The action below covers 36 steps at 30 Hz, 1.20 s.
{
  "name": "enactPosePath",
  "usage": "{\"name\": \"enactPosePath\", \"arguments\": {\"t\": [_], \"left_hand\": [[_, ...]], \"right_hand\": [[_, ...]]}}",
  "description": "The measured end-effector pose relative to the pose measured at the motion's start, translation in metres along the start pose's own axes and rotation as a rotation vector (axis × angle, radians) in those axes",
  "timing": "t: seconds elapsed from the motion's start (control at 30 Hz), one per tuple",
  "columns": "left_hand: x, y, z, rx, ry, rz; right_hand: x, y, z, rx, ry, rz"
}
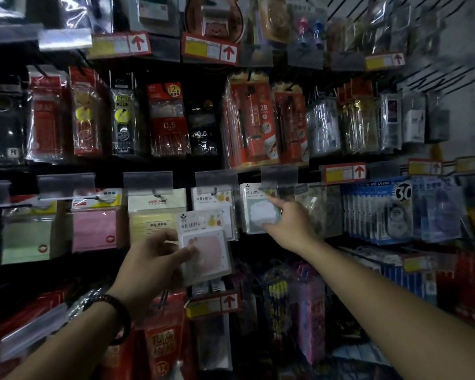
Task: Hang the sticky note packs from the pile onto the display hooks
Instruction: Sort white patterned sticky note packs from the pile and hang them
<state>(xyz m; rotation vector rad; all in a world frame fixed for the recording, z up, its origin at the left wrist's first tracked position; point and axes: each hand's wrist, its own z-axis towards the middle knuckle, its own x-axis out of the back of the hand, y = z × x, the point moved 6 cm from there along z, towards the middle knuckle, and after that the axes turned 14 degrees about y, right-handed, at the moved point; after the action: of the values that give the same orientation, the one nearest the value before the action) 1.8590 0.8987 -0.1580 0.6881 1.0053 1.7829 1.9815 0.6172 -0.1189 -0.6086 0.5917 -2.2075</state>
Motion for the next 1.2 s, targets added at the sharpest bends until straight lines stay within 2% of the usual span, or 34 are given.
{"name": "enactPosePath", "arguments": {"t": [0.1,0.23,0.33,0.43,0.53,0.67,0.87,1.03,1.2], "left_hand": [[0.000,-0.002,0.002,-0.001,0.006,0.023],[0.001,0.001,0.005,0.019,0.012,0.013],[0.002,0.003,0.005,0.019,0.010,0.007],[-0.001,0.003,0.008,0.008,0.006,0.008],[-0.010,0.002,0.012,0.066,-0.043,-0.038],[-0.017,0.005,0.020,0.096,-0.059,-0.079],[-0.022,0.018,0.024,0.010,0.004,-0.084],[-0.024,0.028,0.028,-0.084,0.082,-0.052],[-0.025,0.028,0.038,-0.078,0.102,-0.028]], "right_hand": [[-0.015,0.002,0.006,-0.008,-0.047,-0.126],[-0.023,0.005,0.009,-0.096,-0.162,-0.151],[-0.011,-0.006,-0.004,-0.086,-0.127,-0.149],[0.005,-0.028,-0.029,0.037,-0.061,-0.012],[0.008,-0.051,-0.061,0.061,-0.160,0.203],[-0.004,-0.071,-0.082,0.140,-0.217,0.293],[-0.016,-0.069,-0.075,0.143,-0.100,0.333],[-0.023,-0.070,-0.071,0.167,-0.071,0.383],[-0.031,-0.068,-0.065,0.163,-0.069,0.346]]}}
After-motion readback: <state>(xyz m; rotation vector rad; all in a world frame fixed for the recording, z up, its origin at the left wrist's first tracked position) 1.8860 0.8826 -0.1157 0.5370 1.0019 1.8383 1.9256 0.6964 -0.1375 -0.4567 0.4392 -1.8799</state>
